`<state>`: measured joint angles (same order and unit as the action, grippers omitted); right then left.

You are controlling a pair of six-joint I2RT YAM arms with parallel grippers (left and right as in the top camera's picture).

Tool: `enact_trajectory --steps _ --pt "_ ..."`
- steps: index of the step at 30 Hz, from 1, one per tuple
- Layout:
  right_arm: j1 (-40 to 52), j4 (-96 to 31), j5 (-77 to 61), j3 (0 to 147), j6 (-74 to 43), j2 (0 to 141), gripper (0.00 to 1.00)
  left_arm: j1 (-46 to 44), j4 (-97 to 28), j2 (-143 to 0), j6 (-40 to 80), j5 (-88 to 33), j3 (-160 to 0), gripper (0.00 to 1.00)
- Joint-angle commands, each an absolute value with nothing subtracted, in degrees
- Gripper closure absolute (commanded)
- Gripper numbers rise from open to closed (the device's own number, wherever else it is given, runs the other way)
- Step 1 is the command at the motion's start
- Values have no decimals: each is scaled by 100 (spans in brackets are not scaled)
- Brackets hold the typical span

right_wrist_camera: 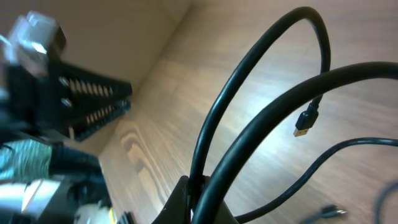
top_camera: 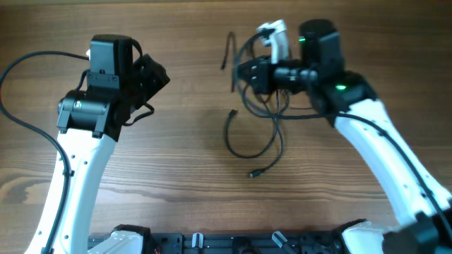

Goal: Untangle cables

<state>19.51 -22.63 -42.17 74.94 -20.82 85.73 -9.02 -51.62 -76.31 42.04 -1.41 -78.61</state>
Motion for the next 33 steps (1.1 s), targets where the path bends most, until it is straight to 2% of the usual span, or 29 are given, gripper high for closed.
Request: enact_trajectory --steps 1,8,14,23,33 --pt "1306 -2451 -4329 7585 -2099 7854 96 -921 -5328 -7651 3767 32 -7898 40" --pt "-373 -3634 -3968 8088 -1892 7603 96 -921 -5384 -7653 3769 30 -7898 40" --pt "-1483 -4766 -1984 9273 -1313 8077 96 -923 -5389 -7653 3769 3 -7898 39" --pt "-2689 -4486 642 9391 -1483 9472 96 -923 -5393 -7653 3771 -25 -7898 39" --pt "-3000 -3350 1509 9391 -2187 11636 96 -928 -5391 -7653 3771 -58 -7898 39"
